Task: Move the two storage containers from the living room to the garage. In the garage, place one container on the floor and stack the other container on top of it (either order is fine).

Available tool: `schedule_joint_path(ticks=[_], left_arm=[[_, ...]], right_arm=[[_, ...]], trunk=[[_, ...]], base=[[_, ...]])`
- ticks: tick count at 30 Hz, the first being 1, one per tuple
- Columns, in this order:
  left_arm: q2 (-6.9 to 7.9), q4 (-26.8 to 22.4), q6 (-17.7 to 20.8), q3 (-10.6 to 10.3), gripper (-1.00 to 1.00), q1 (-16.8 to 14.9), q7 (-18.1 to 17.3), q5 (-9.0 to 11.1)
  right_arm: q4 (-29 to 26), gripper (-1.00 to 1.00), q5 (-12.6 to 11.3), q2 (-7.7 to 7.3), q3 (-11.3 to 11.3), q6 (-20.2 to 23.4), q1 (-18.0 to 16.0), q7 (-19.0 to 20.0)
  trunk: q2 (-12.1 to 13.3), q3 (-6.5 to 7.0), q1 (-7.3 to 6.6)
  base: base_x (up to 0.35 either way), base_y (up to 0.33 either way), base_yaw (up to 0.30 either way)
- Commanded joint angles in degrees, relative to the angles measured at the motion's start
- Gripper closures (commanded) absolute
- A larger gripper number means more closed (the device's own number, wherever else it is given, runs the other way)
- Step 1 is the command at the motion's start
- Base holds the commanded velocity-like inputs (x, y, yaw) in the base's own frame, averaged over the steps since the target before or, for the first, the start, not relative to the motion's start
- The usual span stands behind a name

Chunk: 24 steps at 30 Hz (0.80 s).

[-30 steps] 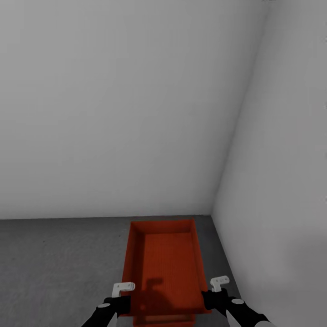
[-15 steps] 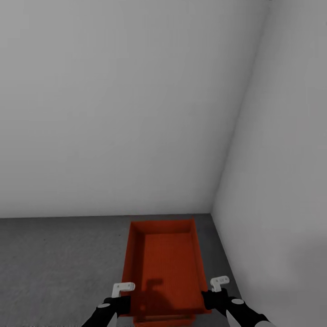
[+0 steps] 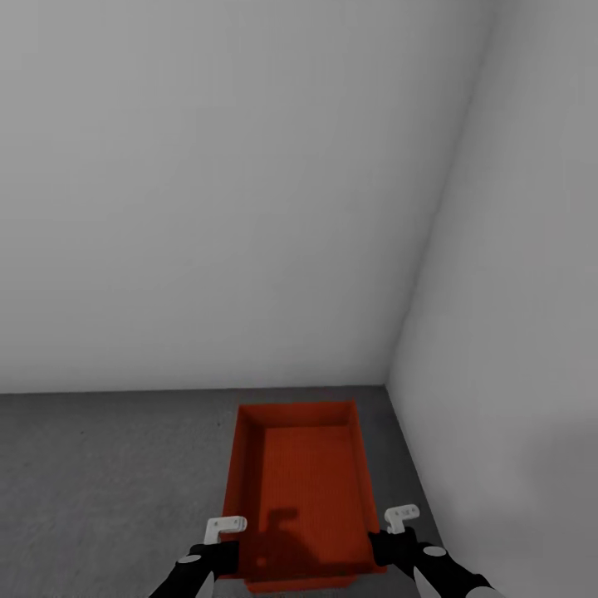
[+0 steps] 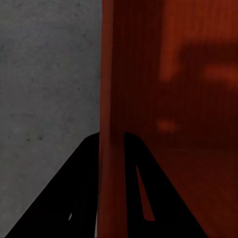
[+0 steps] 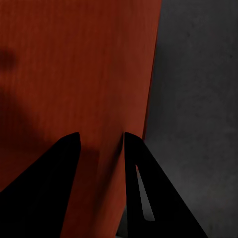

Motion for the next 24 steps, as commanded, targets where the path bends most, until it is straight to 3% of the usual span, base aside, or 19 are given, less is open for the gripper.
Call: schedule_joint_path(ticks=[1, 24], left_arm=[[0.37, -0.2, 0.4, 1.0, 1.00, 0.0, 0.1, -0.5], [0.37, -0.2, 0.4, 1.0, 1.00, 0.0, 0.1, -0.5]], right_arm=[[0.0, 1.00, 0.1, -0.02, 0.7, -0.3, 0.0, 0.9], [0.0, 1.00, 0.1, -0.02, 0.7, -0.3, 0.0, 0.9]], trunk=[[-0.5, -0.32, 0.25], [-9.8, -4.52, 5.30]], base=[[0.000, 0.000, 0.000], [0.000, 0.000, 0.000]])
